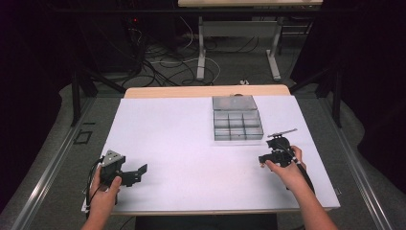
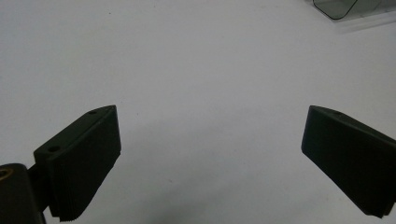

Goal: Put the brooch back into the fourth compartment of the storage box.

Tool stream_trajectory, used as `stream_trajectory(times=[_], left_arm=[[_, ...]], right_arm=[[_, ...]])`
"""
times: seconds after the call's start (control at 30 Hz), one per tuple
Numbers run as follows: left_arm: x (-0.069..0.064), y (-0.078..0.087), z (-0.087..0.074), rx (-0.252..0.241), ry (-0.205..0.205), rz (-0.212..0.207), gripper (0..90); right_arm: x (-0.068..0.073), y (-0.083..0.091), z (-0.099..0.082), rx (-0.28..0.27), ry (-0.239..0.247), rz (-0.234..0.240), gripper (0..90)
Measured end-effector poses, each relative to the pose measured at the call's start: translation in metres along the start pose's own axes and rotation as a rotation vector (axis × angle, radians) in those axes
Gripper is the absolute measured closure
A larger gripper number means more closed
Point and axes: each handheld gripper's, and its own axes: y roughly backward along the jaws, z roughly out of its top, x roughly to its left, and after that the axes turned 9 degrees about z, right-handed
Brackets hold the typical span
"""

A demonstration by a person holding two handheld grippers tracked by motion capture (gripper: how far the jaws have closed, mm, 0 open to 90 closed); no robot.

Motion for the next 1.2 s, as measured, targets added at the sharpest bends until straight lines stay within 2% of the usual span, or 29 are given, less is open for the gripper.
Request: stream_trajectory(times=[0.2, 0.53, 0.6, 1.0, 1.2], left_arm=[[0.0, 0.0, 0.0, 0.002, 0.0, 0.001, 5.1], [0.0, -0.001, 0.0, 0.001, -0.004, -0.002, 5.2], [0.0, -0.001, 0.0, 0.003, -0.003, -0.001, 5.3], [0.0, -0.001, 0.0, 0.006, -0.002, -0.003, 5.5], [0.0, -0.001, 0.0, 0.006, -0.002, -0.004, 5.6]], right_arm=[[0.001, -0.006, 0.002, 0.059, 0.002, -0.005, 61.4], [0.002, -0.014, 0.001, 0.078, -0.002, -0.023, 66.0], [0.001, -0.016, 0.001, 0.08, 0.0, -0.012, 66.6], [0.003, -0.019, 0.0, 0.106, 0.009, -0.021, 70.9], [0.006, -0.02, 0.0, 0.118, 0.007, -0.042, 73.9]])
